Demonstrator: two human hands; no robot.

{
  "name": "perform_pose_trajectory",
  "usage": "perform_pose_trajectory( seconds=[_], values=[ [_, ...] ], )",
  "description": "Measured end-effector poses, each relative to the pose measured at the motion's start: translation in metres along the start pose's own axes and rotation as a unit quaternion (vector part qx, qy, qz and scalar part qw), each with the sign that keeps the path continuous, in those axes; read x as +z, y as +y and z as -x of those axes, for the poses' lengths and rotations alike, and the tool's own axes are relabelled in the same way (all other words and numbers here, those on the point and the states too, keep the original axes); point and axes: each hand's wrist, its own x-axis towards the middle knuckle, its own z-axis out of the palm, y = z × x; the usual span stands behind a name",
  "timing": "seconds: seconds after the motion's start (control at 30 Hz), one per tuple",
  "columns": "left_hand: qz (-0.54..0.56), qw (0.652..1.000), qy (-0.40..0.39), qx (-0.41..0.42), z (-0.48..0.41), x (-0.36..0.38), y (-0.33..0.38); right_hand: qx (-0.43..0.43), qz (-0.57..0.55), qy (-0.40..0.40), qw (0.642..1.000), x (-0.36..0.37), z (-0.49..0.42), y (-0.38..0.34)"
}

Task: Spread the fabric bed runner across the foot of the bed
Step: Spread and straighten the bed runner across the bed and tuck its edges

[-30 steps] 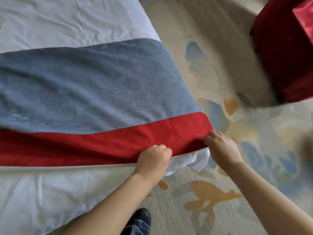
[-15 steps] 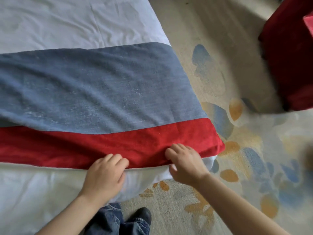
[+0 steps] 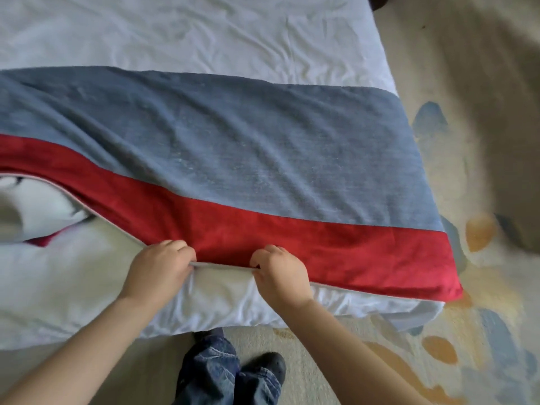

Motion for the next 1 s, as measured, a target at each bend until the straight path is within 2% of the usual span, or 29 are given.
perform_pose_trajectory(
  seconds=[0.1, 0.23, 0.37, 0.7, 0.83, 0.9, 1.0],
  values=[
    [0.018, 1.000, 0.013, 0.019, 0.023, 0.010, -0.001, 0.020, -0.025, -0.022, 0.999, 0.011, 0.016, -0.004],
    [0.021, 0.999, -0.003, 0.042, 0.034, 0.017, -0.002, 0.014, 0.001, -0.047, 0.999, 0.014, 0.022, -0.007],
    [0.021, 0.997, -0.023, 0.073, 0.028, 0.016, -0.012, -0.018, 0.027, -0.064, 0.997, 0.007, 0.013, -0.011],
    [0.011, 0.997, 0.010, 0.074, 0.023, 0.007, -0.071, -0.049, 0.016, -0.029, 0.998, 0.031, -0.010, -0.071],
    [0.043, 0.996, -0.007, 0.083, 0.029, 0.010, -0.072, 0.024, -0.027, 0.019, 0.999, 0.046, 0.001, -0.087],
    [0.056, 0.992, -0.023, 0.106, 0.032, 0.013, -0.075, 0.070, -0.051, 0.050, 0.995, 0.053, 0.014, -0.091],
    [0.036, 0.985, -0.027, 0.166, 0.032, 0.011, -0.088, 0.105, -0.033, 0.046, 0.993, 0.058, 0.018, -0.098]
  ],
)
